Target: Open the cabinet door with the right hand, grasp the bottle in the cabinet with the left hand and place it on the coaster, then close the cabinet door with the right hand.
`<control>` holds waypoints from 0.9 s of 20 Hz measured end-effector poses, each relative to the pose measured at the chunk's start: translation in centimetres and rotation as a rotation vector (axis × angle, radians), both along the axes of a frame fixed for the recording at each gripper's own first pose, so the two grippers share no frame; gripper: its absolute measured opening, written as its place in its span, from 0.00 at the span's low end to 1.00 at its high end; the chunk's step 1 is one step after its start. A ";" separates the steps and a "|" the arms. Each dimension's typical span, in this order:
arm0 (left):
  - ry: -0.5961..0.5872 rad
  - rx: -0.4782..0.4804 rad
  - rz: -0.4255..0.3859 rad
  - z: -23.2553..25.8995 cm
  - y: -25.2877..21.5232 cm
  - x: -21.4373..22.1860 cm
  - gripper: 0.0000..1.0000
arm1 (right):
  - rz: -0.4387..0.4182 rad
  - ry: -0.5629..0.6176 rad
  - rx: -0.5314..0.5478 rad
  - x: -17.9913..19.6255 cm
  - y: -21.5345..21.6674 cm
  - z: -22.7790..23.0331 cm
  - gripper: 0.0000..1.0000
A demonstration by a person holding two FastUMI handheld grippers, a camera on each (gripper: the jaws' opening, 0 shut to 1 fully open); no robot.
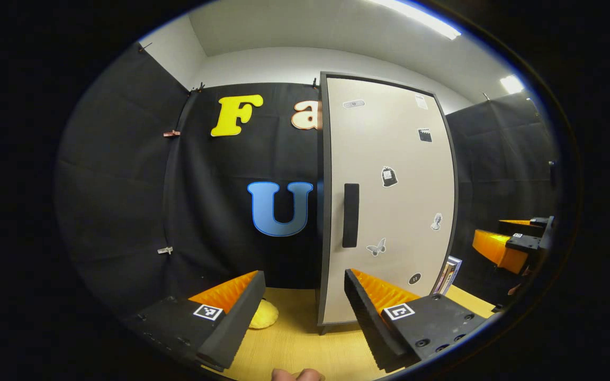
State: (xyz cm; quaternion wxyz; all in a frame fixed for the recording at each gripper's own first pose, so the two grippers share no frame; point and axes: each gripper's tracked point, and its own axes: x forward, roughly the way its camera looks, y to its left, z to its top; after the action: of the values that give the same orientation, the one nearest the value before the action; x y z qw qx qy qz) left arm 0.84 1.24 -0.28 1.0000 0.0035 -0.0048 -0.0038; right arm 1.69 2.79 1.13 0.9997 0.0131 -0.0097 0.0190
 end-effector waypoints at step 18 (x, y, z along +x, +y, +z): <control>0.023 -0.039 0.039 -1.6 4.2 0.9 0.95 | 0.168 -0.030 0.053 11.9 16.2 2.9 0.97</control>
State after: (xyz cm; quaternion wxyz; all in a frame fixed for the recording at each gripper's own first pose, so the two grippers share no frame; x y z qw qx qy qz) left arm 1.73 5.41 -1.90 0.9997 -0.0160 0.0066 0.0158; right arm 13.57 19.00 4.07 0.9936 0.0399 -0.0242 0.1029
